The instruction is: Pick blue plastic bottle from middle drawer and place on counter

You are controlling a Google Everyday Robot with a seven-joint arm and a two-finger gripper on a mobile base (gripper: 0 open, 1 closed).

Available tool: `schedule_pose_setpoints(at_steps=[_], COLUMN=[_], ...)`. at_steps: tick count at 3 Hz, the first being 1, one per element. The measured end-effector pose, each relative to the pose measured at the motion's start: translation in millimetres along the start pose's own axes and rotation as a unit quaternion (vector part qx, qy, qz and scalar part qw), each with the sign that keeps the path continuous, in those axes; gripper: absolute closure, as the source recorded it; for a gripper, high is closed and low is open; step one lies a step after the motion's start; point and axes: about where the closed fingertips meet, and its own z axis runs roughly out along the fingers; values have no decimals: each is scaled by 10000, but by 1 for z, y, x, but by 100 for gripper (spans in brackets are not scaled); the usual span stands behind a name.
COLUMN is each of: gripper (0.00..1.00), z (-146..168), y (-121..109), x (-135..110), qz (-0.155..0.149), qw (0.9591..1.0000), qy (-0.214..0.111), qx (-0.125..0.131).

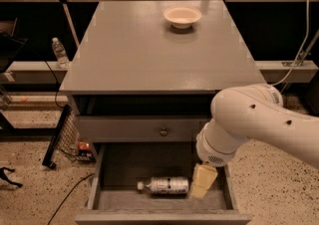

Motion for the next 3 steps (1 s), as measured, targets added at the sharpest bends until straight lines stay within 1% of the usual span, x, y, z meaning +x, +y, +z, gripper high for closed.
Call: schedule_pose_setpoints(at_steps=[1, 2, 3], gripper=[0, 0, 0], z=[38, 38, 72], y=[1, 1, -17], x=[-10, -10, -6], qz=[287, 287, 160], qw=[9986, 9986, 9971], qy=[-452, -453, -742], qx=[-46, -46, 60])
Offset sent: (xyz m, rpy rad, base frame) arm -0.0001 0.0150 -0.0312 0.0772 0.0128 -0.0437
